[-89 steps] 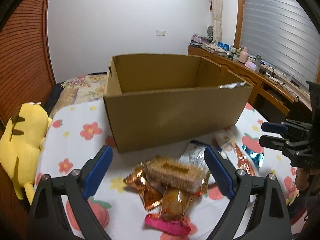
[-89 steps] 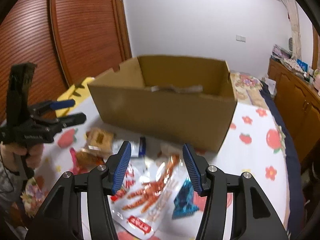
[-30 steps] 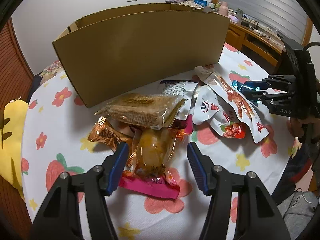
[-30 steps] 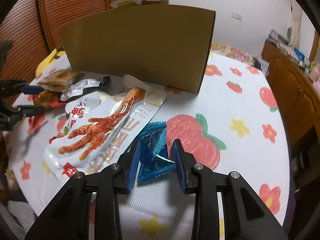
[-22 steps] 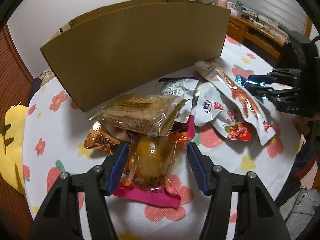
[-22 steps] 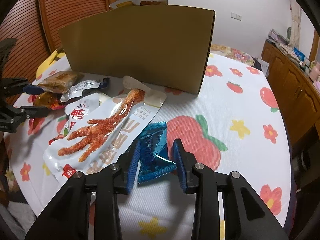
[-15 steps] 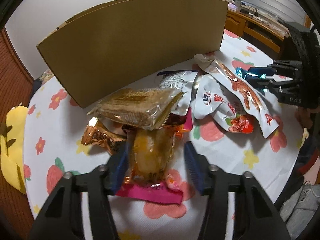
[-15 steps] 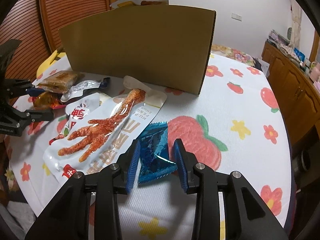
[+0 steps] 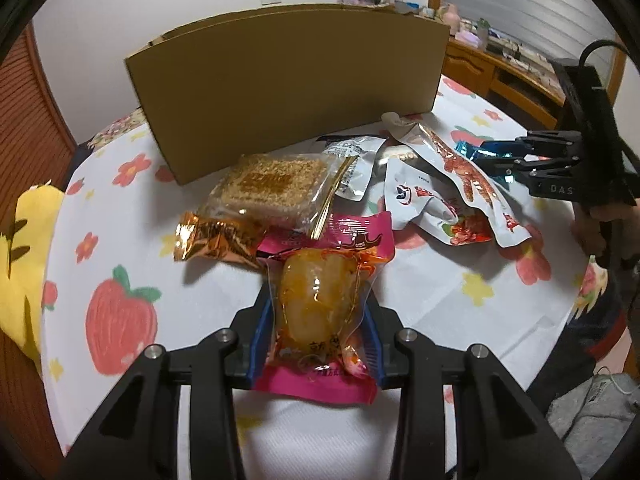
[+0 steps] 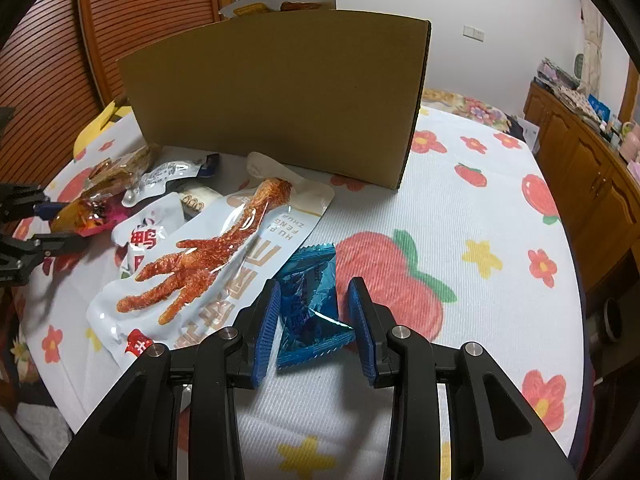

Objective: Organize snacks
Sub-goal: 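Close the left tool on the pink-wrapped cake while the right tool grasps the blue candy, then lift both held snacks and carry them over the cardboard box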

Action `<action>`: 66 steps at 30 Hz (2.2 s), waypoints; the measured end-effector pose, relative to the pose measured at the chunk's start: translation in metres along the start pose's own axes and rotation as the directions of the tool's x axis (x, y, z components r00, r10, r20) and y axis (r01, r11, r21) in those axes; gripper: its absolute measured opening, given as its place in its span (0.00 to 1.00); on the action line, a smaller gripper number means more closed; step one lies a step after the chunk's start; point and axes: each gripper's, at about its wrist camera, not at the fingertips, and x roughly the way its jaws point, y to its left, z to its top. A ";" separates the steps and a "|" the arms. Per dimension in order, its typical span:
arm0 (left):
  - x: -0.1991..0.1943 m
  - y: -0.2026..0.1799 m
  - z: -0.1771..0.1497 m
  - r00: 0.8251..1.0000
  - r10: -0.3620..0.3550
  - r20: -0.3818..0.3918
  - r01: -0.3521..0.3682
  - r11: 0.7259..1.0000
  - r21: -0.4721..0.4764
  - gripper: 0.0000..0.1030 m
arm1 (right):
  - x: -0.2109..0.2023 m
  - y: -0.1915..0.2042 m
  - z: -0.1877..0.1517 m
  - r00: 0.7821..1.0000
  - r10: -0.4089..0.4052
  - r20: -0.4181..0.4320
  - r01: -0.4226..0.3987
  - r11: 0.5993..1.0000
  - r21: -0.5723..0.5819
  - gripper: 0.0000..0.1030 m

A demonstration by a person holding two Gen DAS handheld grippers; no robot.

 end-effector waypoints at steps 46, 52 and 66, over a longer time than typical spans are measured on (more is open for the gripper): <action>-0.056 0.011 -0.025 0.986 -0.005 0.168 0.030 0.989 -0.147 0.37 | -0.004 -0.001 -0.002 1.000 -0.001 0.006 0.001 1.000 0.015 0.22; -0.059 0.009 -0.015 0.982 0.001 0.191 0.025 0.991 -0.135 0.37 | -0.018 -0.004 -0.006 0.999 0.018 0.030 -0.019 0.999 0.040 0.21; -0.071 0.014 0.023 0.960 0.028 0.278 0.009 0.991 -0.132 0.37 | -0.068 0.004 0.008 0.988 0.017 0.153 -0.021 0.999 0.027 0.21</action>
